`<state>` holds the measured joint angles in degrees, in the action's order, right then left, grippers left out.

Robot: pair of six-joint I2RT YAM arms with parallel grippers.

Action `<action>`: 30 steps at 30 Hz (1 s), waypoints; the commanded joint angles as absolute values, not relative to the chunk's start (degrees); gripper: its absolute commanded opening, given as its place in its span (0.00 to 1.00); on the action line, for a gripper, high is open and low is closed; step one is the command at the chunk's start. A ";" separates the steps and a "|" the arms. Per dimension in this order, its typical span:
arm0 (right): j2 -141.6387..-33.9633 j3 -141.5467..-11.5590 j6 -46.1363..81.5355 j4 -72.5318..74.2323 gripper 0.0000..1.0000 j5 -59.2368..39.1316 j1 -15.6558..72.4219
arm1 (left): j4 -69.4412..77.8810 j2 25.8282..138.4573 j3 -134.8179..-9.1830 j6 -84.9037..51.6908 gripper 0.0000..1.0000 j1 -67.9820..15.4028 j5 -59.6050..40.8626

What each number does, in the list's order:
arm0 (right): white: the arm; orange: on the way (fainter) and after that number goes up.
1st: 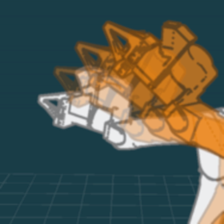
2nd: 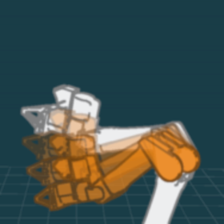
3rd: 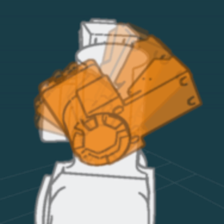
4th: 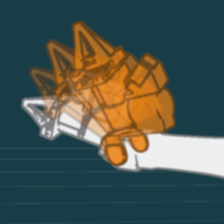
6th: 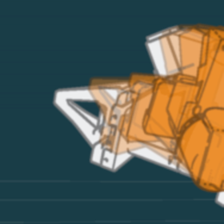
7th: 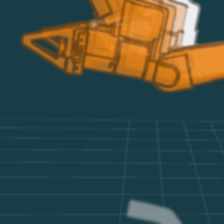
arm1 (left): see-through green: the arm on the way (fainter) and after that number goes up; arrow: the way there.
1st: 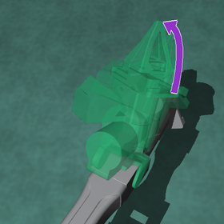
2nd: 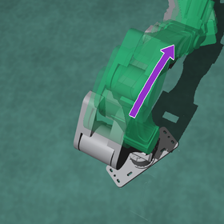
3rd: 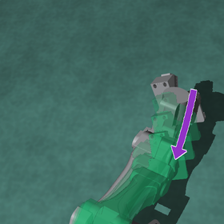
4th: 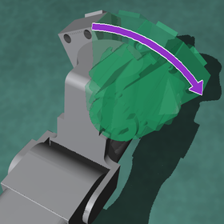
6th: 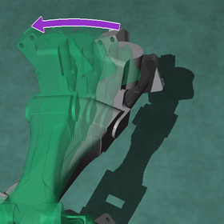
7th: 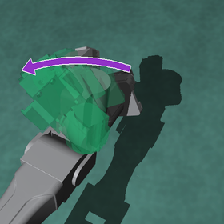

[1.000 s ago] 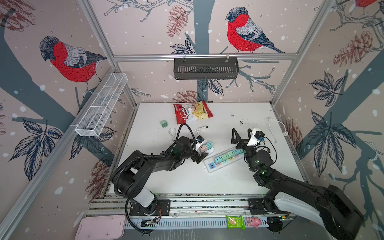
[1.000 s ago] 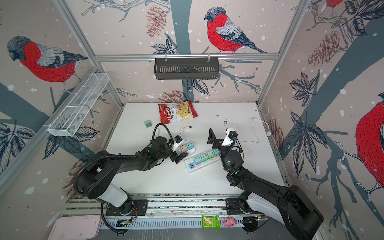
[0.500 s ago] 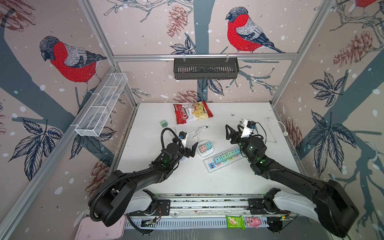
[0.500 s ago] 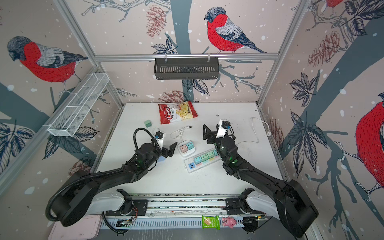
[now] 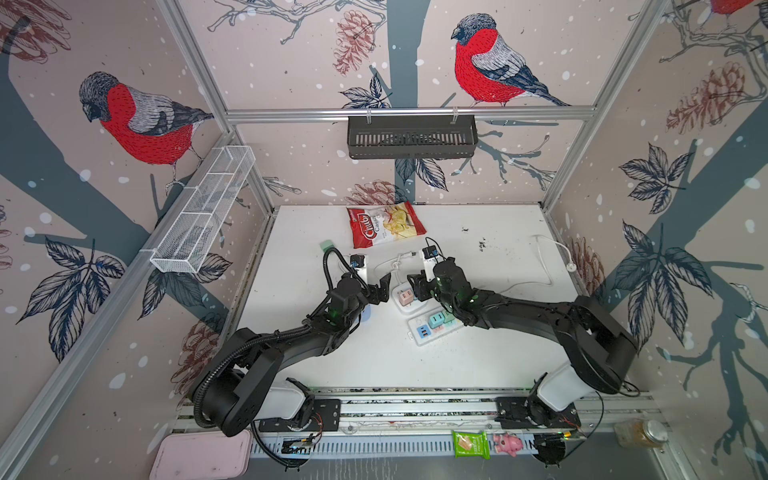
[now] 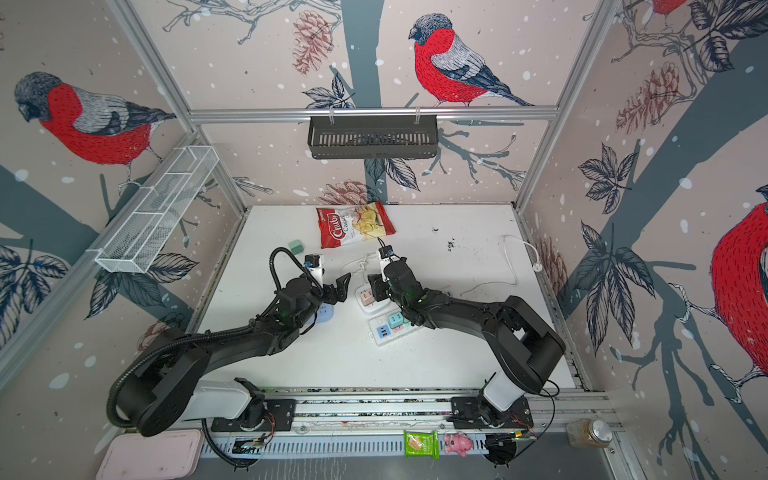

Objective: Insert the plug

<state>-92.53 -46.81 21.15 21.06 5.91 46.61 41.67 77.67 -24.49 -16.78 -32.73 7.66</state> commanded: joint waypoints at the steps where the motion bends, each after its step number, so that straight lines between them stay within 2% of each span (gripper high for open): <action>1: -94.67 -47.13 23.03 22.82 0.49 6.67 47.59 | 42.52 77.61 -25.05 -18.29 0.95 -32.53 7.80; 8: -95.13 -41.39 27.24 31.31 0.48 13.17 50.44 | 43.24 79.59 -25.48 -18.78 0.96 -32.56 5.90; 18: -99.26 -39.80 22.25 34.47 0.49 27.04 53.43 | 42.92 79.01 -25.26 -18.34 0.96 -32.48 7.02; 20: -98.59 -39.01 19.60 35.63 0.55 29.65 54.39 | 42.82 78.94 -25.29 -18.35 0.96 -32.51 7.19; 24: -97.61 -38.58 14.73 36.50 0.73 31.93 55.53 | 43.07 79.18 -25.48 -18.59 0.96 -32.51 6.62; 27: -96.69 -38.14 12.16 37.23 0.80 30.99 56.36 | 43.10 79.28 -25.57 -18.55 0.96 -32.48 6.33; 30: -95.98 -38.74 12.14 34.06 0.82 32.75 56.99 | 42.90 79.04 -25.49 -18.35 0.96 -32.39 6.74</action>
